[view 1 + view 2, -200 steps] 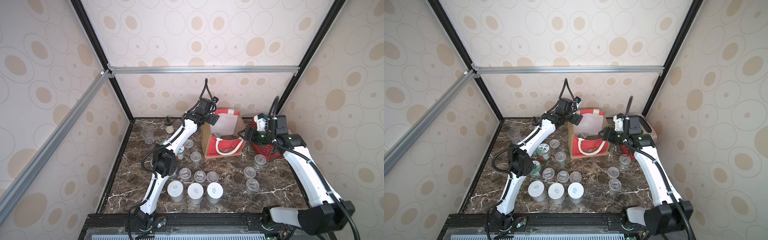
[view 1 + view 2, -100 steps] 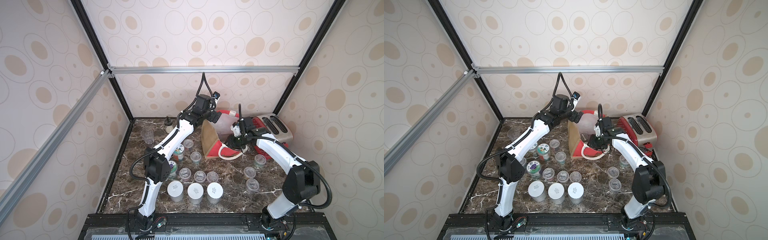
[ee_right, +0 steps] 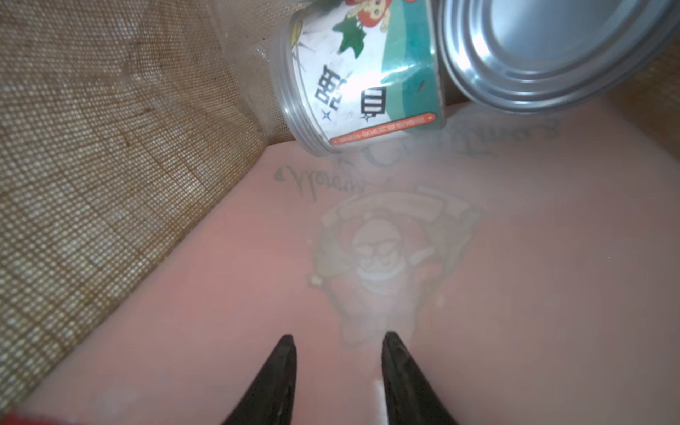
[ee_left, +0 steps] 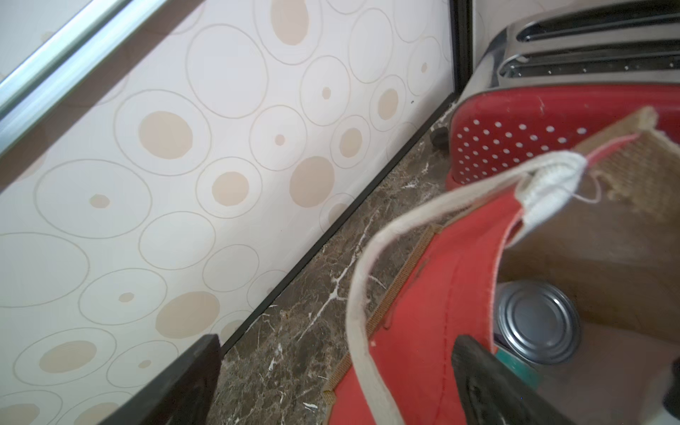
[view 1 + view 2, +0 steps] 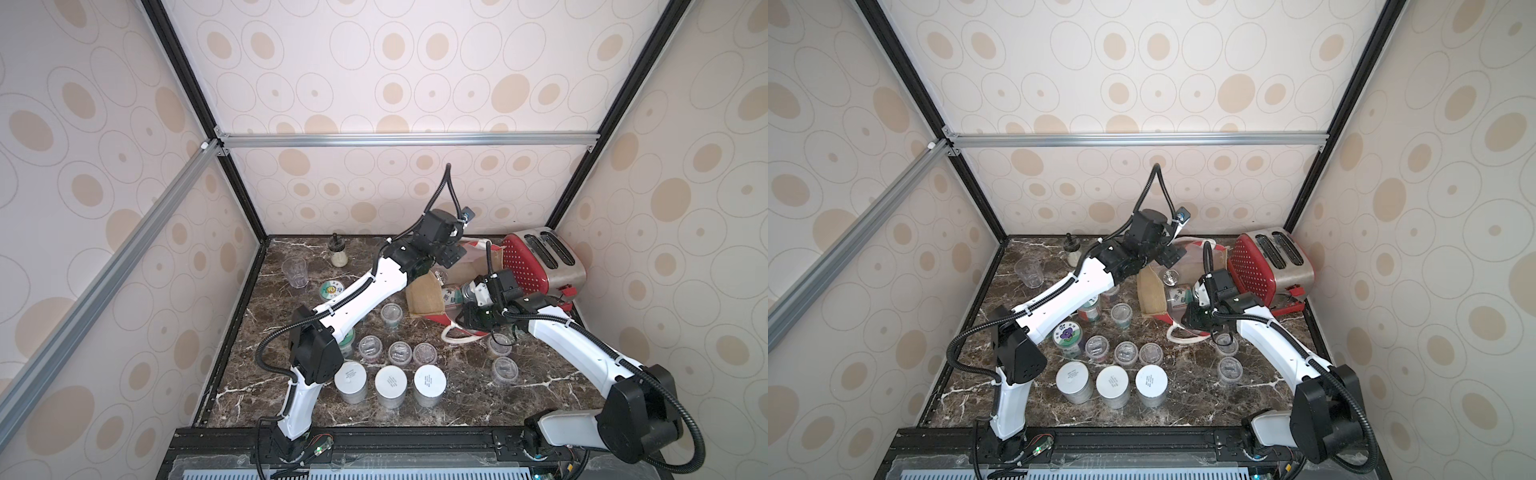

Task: Take out the seed jars from the canvas bag
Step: Adjust the canvas bag at the center of the board.

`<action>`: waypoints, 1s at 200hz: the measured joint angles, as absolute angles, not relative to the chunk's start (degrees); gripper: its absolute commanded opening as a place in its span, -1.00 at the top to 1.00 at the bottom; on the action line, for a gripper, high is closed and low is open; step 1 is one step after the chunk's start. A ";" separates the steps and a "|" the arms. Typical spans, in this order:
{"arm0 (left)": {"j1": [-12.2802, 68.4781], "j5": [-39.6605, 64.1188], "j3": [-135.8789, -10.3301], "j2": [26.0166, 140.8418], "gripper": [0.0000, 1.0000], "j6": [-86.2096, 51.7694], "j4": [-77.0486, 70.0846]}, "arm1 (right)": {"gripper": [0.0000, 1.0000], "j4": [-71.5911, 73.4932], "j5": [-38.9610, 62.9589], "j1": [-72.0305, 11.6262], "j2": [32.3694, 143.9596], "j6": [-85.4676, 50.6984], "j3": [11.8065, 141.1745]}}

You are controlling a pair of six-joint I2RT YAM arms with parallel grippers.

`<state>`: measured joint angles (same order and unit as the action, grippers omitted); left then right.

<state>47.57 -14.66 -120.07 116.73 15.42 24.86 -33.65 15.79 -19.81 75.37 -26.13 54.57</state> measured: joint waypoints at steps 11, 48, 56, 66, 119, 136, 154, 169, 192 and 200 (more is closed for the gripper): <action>48.69 -14.72 -117.93 115.79 -0.97 15.38 24.80 | 0.18 -33.10 15.70 -19.81 74.22 -26.65 52.93; 50.15 -13.63 -111.31 109.84 -0.97 14.31 24.80 | 0.17 -32.03 15.57 -19.88 71.61 -28.16 48.23; 50.43 -13.32 -110.10 108.05 -0.97 14.04 24.60 | 0.17 -31.97 15.55 -19.90 71.18 -28.51 47.62; 50.68 -13.13 -108.92 105.97 -0.97 13.78 24.45 | 0.17 -31.88 15.57 -19.90 70.67 -28.73 47.03; 54.28 -16.45 -106.17 102.78 -0.97 14.90 23.35 | 0.17 -30.87 15.38 -19.92 69.52 -29.52 44.77; 55.13 -17.28 -106.19 104.40 -0.97 15.51 24.12 | 0.17 -30.83 15.35 -19.92 69.06 -29.63 44.23; 55.66 -17.23 -105.73 105.32 -0.97 15.79 24.88 | 0.17 -30.79 15.16 -19.92 68.77 -29.74 44.21; 56.05 -16.97 -104.44 104.95 -0.97 15.81 24.62 | 0.17 -30.79 15.14 -19.92 68.66 -29.74 44.18; 56.16 -15.99 -102.61 103.31 -0.97 15.84 24.14 | 0.17 -30.37 15.05 -19.92 68.69 -29.76 43.75; 56.16 -15.38 -102.19 102.67 -0.97 15.84 24.18 | 0.17 -30.33 14.96 -19.92 68.69 -29.76 43.51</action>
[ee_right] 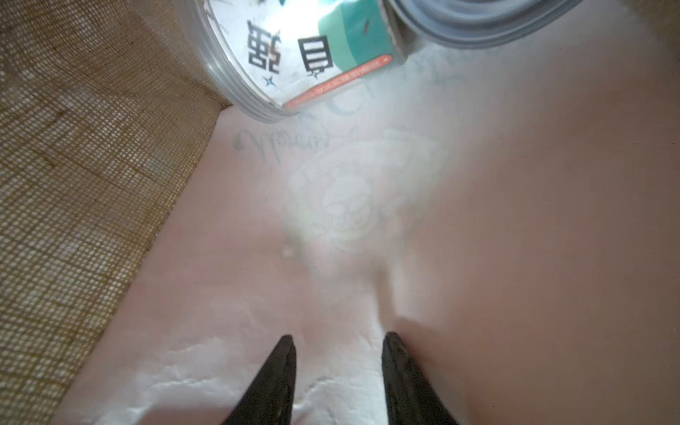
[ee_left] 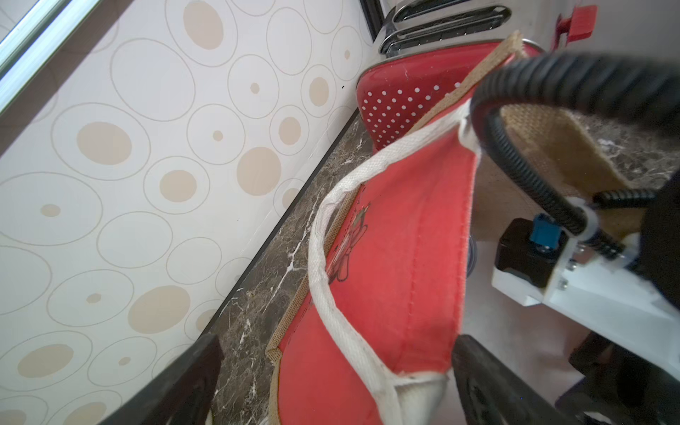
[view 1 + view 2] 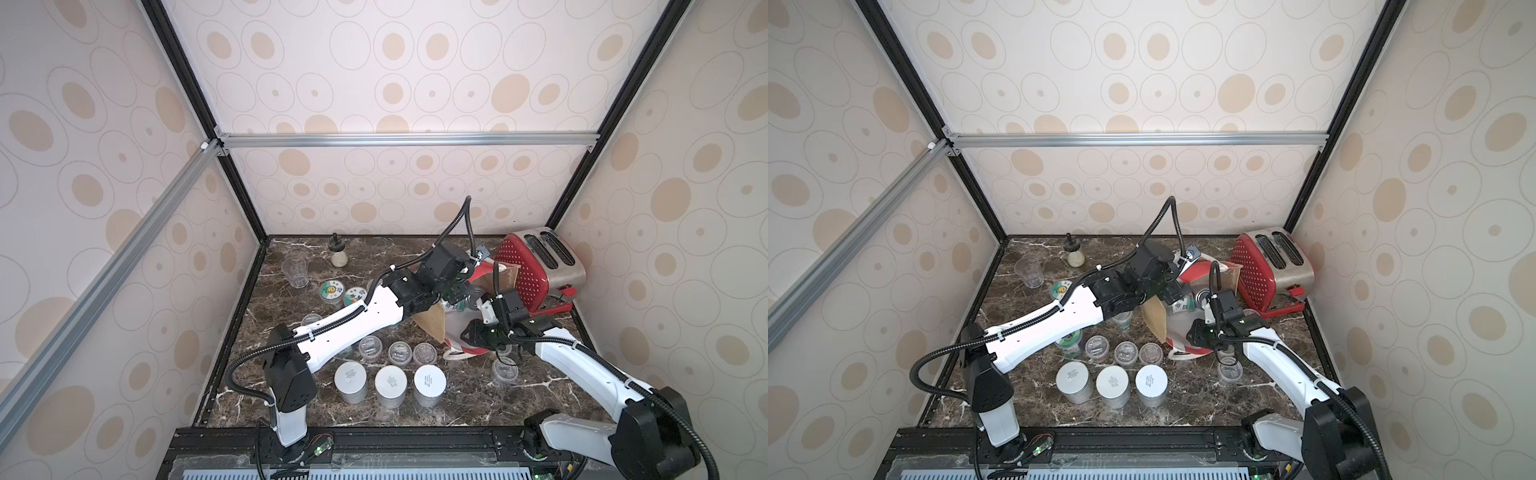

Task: Take out the seed jars from the canvas bag
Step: Adjust the canvas bag at the center of the board.

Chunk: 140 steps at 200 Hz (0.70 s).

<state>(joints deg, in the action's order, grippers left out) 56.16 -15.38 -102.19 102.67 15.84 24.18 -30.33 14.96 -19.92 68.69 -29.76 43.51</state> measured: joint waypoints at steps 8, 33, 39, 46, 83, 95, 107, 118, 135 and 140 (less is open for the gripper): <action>56.16 -14.44 -101.93 102.04 -0.97 15.81 24.14 | 0.17 -30.24 14.96 -19.92 68.75 -29.78 43.24; 56.18 -11.42 -101.08 99.92 -0.97 15.84 23.75 | 0.17 -29.71 14.92 -19.92 68.90 -30.02 42.33; 56.21 -11.05 -101.08 99.61 -0.97 15.84 23.57 | 0.17 -29.63 14.92 -19.92 68.97 -30.17 42.22; 56.21 -10.76 -101.08 99.31 -0.97 15.92 23.27 | 0.17 -29.41 14.94 -19.92 69.04 -30.20 42.15; 56.21 -12.91 -102.10 101.19 -0.97 17.37 23.88 | 0.17 -29.10 14.94 -19.92 69.10 -30.39 42.13; 56.16 -14.24 -103.44 103.42 -0.97 17.93 24.97 | 0.17 -29.10 14.94 -19.92 69.10 -30.39 42.13; 56.14 -15.59 -104.55 105.75 -0.96 18.37 25.98 | 0.17 -29.10 14.94 -19.92 69.10 -30.41 42.13; 56.16 -16.88 -105.73 107.92 -0.91 18.81 27.27 | 0.17 -29.08 14.92 -19.92 69.10 -30.41 42.09; 56.16 -18.41 -107.63 110.80 -0.64 19.33 29.08 | 0.17 -29.08 14.87 -19.92 69.10 -30.44 42.06; 56.16 -18.83 -108.25 111.46 -0.52 19.68 29.65 | 0.17 -29.04 14.90 -19.92 69.10 -30.44 42.02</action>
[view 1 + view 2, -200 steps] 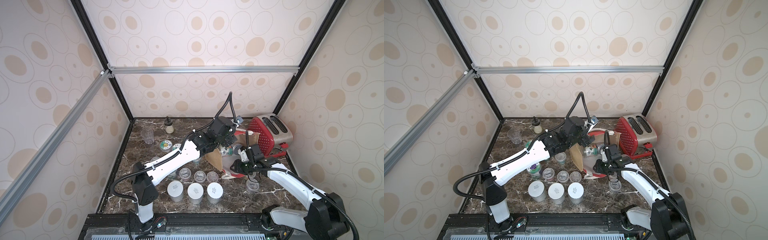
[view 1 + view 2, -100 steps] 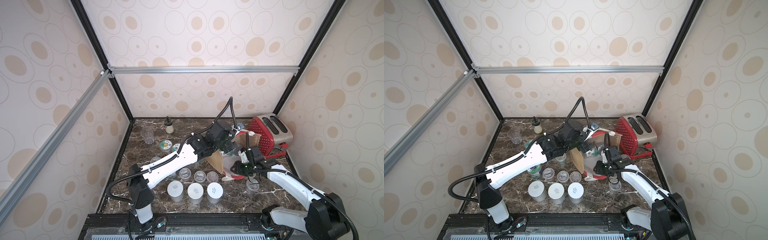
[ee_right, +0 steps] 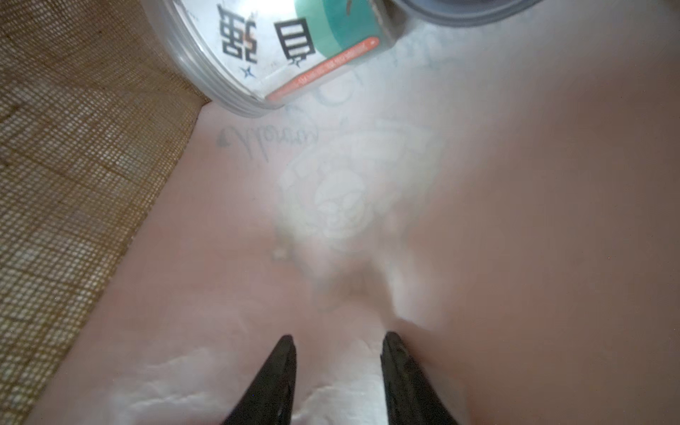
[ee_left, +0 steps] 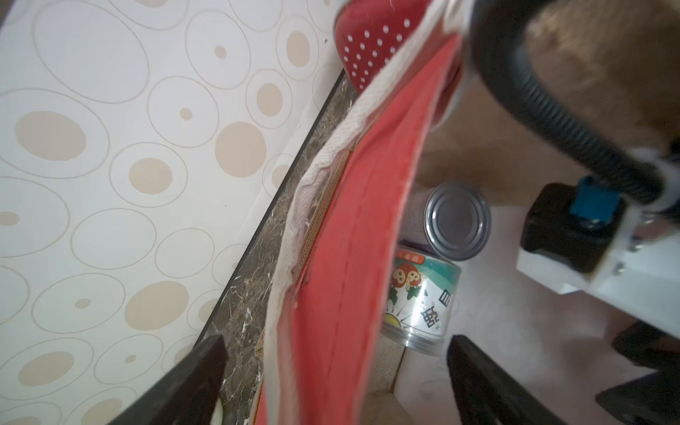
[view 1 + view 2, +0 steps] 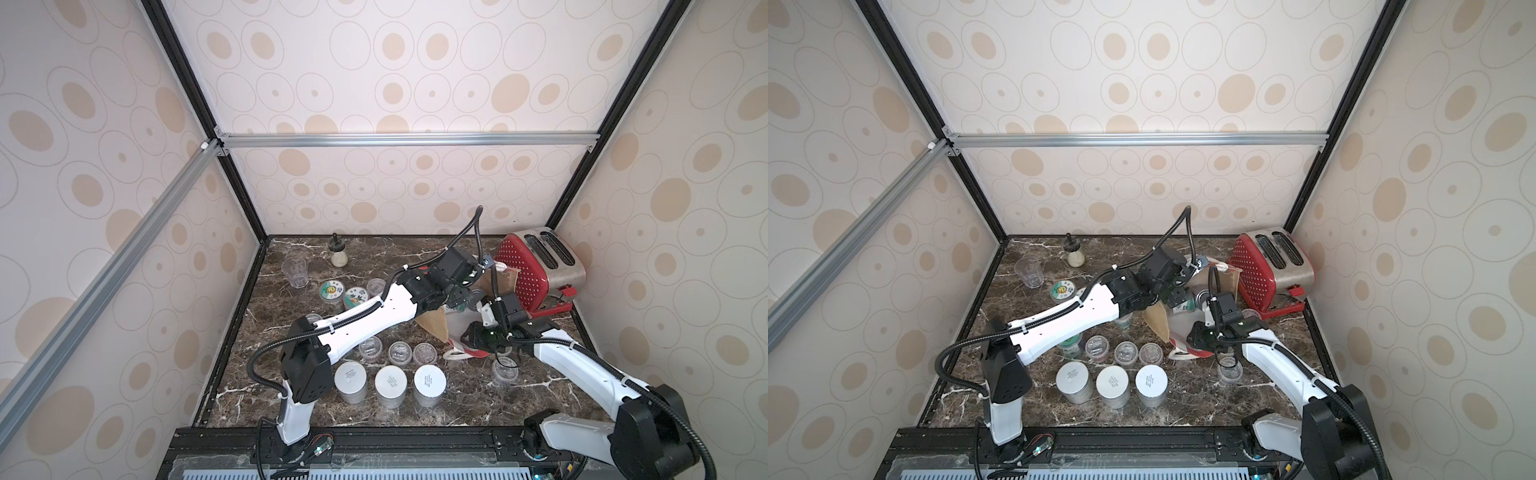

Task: Take out the seed jars from the canvas bag
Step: Adjust the canvas bag at the center of the board, then pick up the seed jar from the canvas bag.

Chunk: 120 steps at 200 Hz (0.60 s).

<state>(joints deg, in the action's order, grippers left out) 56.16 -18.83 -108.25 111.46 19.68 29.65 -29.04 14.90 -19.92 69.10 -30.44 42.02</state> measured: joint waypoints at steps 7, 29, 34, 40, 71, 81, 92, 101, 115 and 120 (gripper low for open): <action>56.16 -19.33 -109.19 112.33 -0.36 19.81 30.28 | 0.17 -28.93 14.79 -19.92 69.10 -30.44 41.95; 56.16 -19.57 -112.22 113.69 0.31 19.99 32.34 | 0.17 -28.67 14.68 -19.92 69.10 -30.44 41.76; 56.16 -19.53 -112.66 113.71 0.45 20.08 32.45 | 0.17 -28.69 14.68 -19.92 69.10 -30.44 41.76; 56.16 -19.44 -113.10 113.73 0.60 19.86 32.53 | 0.17 -28.64 14.61 -19.92 69.10 -30.41 41.76; 56.29 -18.33 -114.17 113.73 1.00 18.98 33.52 | 0.16 -27.57 14.39 -19.92 69.06 -30.41 41.76; 56.36 -18.02 -114.26 113.73 1.00 18.65 33.76 | 0.15 -27.27 14.39 -19.92 69.06 -30.41 41.76; 56.40 -17.74 -114.26 113.73 1.00 18.63 33.89 | 0.12 -26.81 14.39 -19.92 69.04 -30.39 41.76; 56.45 -17.61 -114.26 113.73 1.00 18.59 33.87 | 0.09 -26.41 14.31 -19.92 68.97 -30.39 41.76; 56.64 -17.50 -113.82 113.49 1.00 18.46 33.39 | 0.01 -25.63 14.02 -19.92 68.62 -30.30 41.76; 56.71 -17.50 -113.38 113.25 1.00 18.44 33.04 | -0.01 -25.32 13.87 -19.92 68.42 -30.26 41.76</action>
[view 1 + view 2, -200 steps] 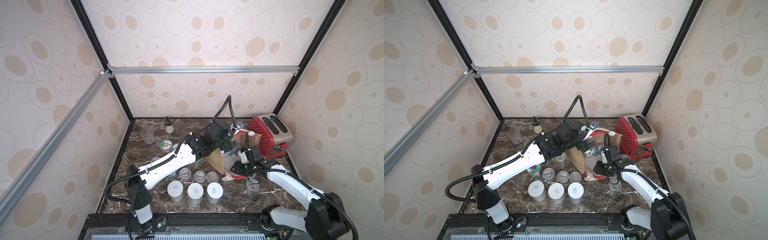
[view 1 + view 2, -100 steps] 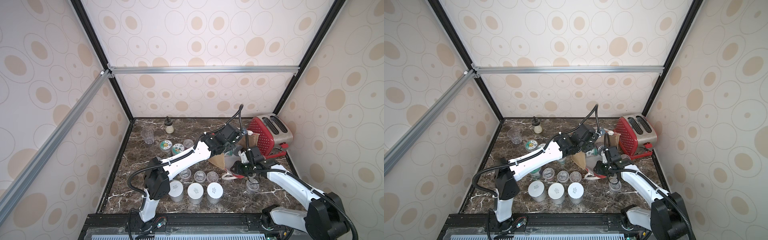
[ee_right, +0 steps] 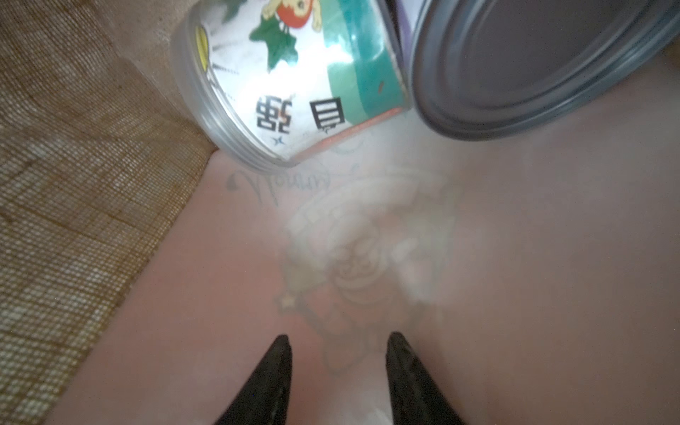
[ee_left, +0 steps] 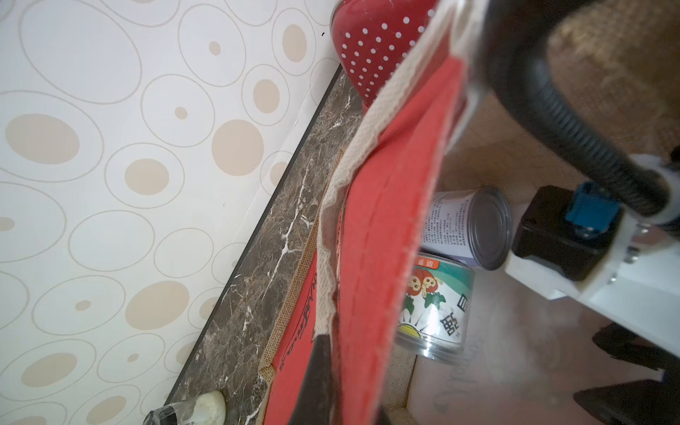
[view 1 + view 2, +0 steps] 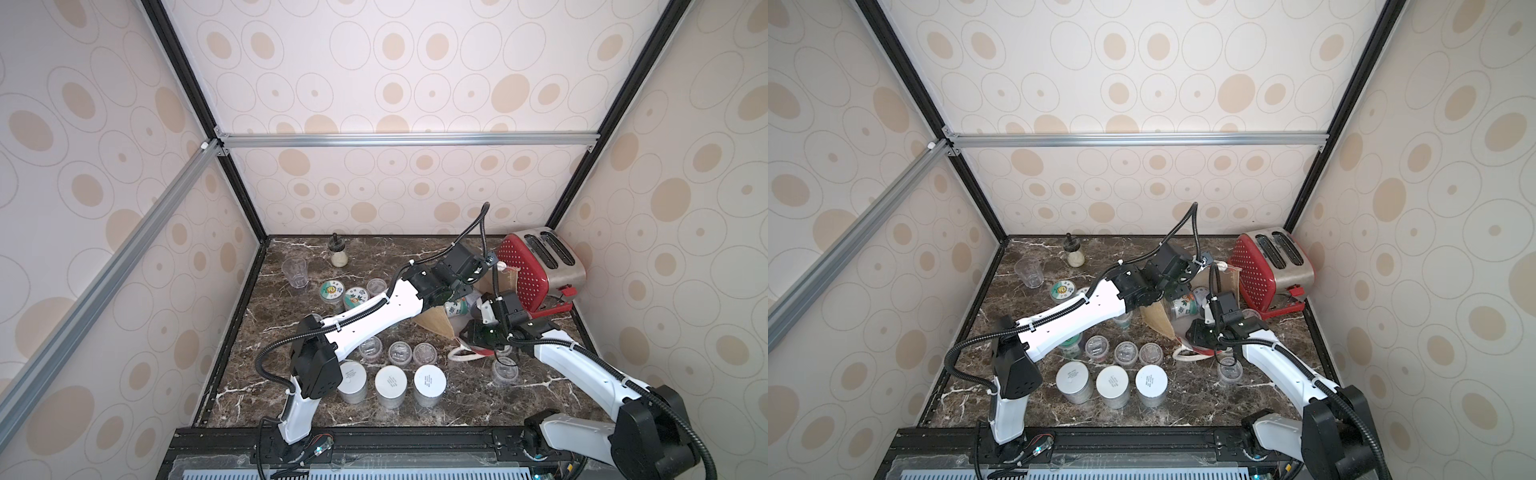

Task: Take out the seed jars from the canvas bag
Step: Pick up the seed jar from the canvas bag.

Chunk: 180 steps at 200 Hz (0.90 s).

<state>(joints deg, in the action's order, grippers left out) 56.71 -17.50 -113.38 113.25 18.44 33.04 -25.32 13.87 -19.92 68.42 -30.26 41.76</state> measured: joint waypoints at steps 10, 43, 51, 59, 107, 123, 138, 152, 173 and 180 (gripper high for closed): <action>56.97 -17.80 -111.81 112.51 1.00 18.44 31.77 | -0.07 -24.49 13.45 -19.92 67.83 -30.41 41.76; 58.35 -19.20 -104.31 108.92 1.00 18.50 26.20 | -0.26 -20.82 12.21 -19.92 64.34 -30.65 41.76; 58.70 -19.62 -102.41 107.90 1.00 18.52 24.56 | -0.31 -19.38 11.81 -19.92 63.53 -30.72 41.76; 58.98 -19.90 -100.77 106.94 1.00 18.68 23.07 | -0.35 -17.89 11.62 -19.92 63.00 -30.76 41.76; 59.40 -20.99 -93.51 103.18 1.00 19.44 14.33 | -0.65 -9.80 9.85 -20.95 65.06 -30.55 41.76; 59.40 -20.99 -93.21 103.18 1.00 19.64 13.50 | -0.81 -7.38 8.12 -22.35 66.83 -30.04 41.76; 59.40 -21.04 -93.21 103.18 1.00 19.79 13.23 | -0.87 -5.21 6.09 -23.79 68.34 -29.04 41.76; 59.40 -20.91 -93.21 103.20 1.00 19.79 12.95 | -0.89 -2.96 4.29 -24.77 70.06 -28.12 41.78; 59.40 -20.91 -93.21 103.28 1.00 19.79 12.95 | -0.91 0.71 1.91 -25.45 73.41 -27.35 41.89; 59.40 -20.91 -93.21 103.33 1.00 19.79 12.95 | -0.90 2.28 1.23 -25.58 74.61 -27.09 41.93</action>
<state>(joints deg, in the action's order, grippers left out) 59.40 -20.91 -93.21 103.33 19.79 12.95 2.28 1.23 -25.58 74.61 -27.09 41.93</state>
